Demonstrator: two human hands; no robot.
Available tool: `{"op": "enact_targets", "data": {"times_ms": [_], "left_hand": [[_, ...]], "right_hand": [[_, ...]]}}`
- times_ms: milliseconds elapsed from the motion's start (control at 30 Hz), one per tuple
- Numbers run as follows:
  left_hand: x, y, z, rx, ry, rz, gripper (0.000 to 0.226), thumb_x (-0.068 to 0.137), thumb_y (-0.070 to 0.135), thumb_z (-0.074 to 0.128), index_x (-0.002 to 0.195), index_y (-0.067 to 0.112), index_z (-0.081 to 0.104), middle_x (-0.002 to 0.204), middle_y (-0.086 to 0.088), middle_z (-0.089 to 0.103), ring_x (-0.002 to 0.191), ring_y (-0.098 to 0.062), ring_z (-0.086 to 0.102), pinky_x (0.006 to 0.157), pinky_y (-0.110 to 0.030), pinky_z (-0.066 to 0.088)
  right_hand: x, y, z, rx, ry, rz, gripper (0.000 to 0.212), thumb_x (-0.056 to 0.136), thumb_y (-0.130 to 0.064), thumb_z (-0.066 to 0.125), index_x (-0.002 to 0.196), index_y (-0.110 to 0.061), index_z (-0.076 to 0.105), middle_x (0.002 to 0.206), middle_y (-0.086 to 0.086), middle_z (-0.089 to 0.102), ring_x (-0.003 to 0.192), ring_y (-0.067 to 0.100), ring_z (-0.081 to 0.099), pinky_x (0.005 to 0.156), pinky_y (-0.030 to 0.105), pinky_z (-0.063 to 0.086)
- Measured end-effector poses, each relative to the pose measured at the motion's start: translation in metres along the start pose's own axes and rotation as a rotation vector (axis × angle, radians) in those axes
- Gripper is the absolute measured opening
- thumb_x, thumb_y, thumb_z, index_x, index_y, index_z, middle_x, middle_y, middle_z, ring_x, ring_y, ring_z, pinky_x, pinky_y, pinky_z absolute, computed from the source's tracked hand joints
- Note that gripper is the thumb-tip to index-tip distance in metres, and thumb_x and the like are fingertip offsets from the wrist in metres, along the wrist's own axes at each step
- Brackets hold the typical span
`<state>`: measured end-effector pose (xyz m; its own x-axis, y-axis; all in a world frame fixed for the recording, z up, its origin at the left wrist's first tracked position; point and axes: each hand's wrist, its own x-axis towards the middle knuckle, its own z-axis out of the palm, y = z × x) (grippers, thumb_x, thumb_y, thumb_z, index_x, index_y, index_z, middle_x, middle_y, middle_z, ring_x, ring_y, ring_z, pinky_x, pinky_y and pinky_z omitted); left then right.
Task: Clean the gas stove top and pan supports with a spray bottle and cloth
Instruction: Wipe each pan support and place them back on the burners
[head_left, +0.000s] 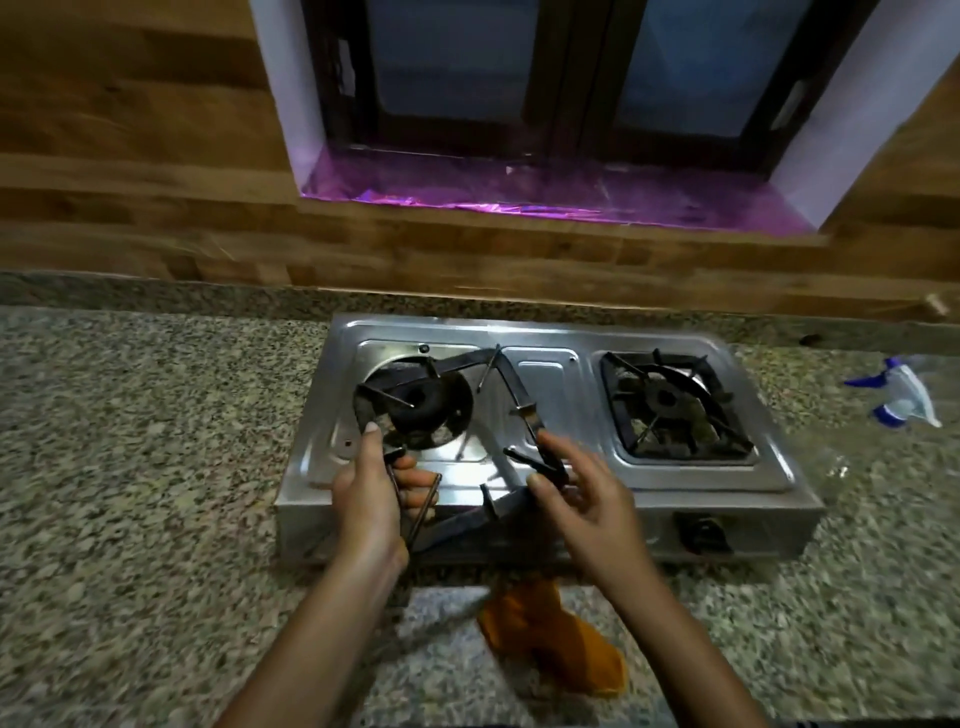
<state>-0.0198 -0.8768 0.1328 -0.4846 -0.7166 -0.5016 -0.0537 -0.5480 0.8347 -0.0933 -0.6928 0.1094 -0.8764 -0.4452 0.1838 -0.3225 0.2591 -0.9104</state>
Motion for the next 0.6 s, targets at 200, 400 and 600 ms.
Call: {"op": "enact_targets", "data": {"times_ms": [200, 400, 600], "left_hand": [[0.001, -0.006, 0.019, 0.047, 0.04, 0.123, 0.039, 0.102, 0.041, 0.042, 0.083, 0.01, 0.057, 0.055, -0.006, 0.059, 0.036, -0.016, 0.047, 0.039, -0.022, 0.039], [0.031, 0.028, 0.009, 0.109, -0.022, 0.181, 0.032, 0.105, 0.037, 0.036, 0.115, 0.013, 0.055, 0.086, -0.008, 0.069, 0.054, -0.019, 0.066, 0.049, -0.029, 0.057], [0.069, 0.053, -0.027, 0.518, 0.006, 0.502, 0.04, 0.095, 0.017, 0.061, 0.132, 0.03, 0.052, 0.113, 0.002, 0.062, 0.102, -0.016, 0.064, 0.081, -0.034, 0.055]], "right_hand": [[0.046, 0.023, -0.003, -0.057, 0.002, -0.011, 0.013, 0.085, -0.011, 0.073, 0.094, -0.018, 0.078, 0.094, -0.014, 0.066, 0.092, -0.004, 0.062, 0.078, 0.01, 0.047], [0.09, 0.026, 0.009, 0.133, -0.088, 0.051, 0.024, 0.084, -0.01, 0.074, 0.085, -0.034, 0.074, 0.075, -0.028, 0.07, 0.08, -0.008, 0.067, 0.072, 0.008, 0.048], [0.132, 0.033, -0.001, 0.201, -0.223, 0.034, 0.028, 0.081, -0.005, 0.075, 0.08, -0.033, 0.075, 0.078, -0.015, 0.075, 0.081, 0.005, 0.071, 0.079, 0.022, 0.056]]}}
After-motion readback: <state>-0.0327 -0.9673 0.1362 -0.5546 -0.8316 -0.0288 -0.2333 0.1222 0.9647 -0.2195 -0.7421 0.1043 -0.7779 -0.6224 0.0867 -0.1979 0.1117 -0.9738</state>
